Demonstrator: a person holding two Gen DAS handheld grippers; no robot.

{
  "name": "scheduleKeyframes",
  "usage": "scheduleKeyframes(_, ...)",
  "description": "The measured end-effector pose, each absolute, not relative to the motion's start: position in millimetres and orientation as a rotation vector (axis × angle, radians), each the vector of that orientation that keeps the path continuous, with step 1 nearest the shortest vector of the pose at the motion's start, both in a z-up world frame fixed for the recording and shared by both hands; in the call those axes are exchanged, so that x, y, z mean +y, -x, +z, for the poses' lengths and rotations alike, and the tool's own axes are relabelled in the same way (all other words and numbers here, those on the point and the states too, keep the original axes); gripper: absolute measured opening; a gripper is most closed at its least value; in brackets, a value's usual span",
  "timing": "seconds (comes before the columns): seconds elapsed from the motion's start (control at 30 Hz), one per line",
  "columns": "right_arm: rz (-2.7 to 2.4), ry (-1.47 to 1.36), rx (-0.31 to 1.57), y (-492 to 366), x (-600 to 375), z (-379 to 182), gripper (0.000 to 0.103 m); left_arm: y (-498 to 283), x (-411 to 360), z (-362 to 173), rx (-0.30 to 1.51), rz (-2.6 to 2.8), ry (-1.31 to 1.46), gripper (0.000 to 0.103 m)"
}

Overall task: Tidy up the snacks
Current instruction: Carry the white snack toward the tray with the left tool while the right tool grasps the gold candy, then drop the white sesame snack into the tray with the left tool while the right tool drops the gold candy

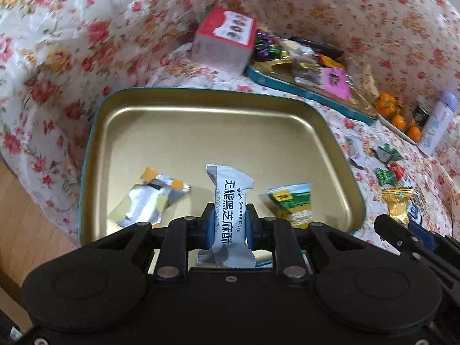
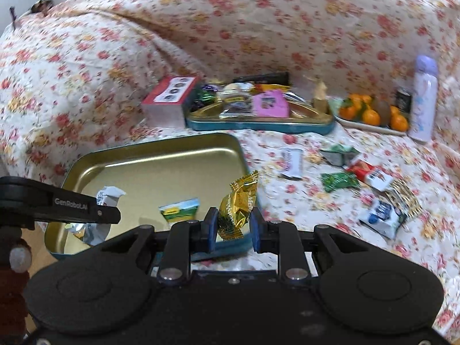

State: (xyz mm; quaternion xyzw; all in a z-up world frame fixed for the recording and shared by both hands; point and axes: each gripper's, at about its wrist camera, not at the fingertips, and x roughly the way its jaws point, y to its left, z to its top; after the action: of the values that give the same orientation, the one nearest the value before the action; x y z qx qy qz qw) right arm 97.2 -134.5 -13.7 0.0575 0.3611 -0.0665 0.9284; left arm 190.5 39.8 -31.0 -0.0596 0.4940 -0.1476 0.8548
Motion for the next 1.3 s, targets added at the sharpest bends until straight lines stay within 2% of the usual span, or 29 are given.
scheduleKeyframes(0.23, -0.123, -0.139, 0.747, -113, -121, -14, 0.024, -195, 40, -25, 0.989, -0.285, 0.015, 0.027)
scheduleKeyframes(0.7, -0.161, -0.105, 0.774, -136, -115, -30, 0.024, -200, 42, -46, 1.058, -0.272, -0.026, 0.028)
scheduleKeyframes(0.9, -0.163, -0.086, 0.786, -141, -112, -36, 0.024, -199, 42, -43, 1.042, -0.285, -0.033, 0.034)
scheduleKeyframes(1.3, -0.175, -0.066, 0.817, -147, -110, -45, 0.025, -198, 43, -42, 1.065, -0.259, -0.058, 0.034)
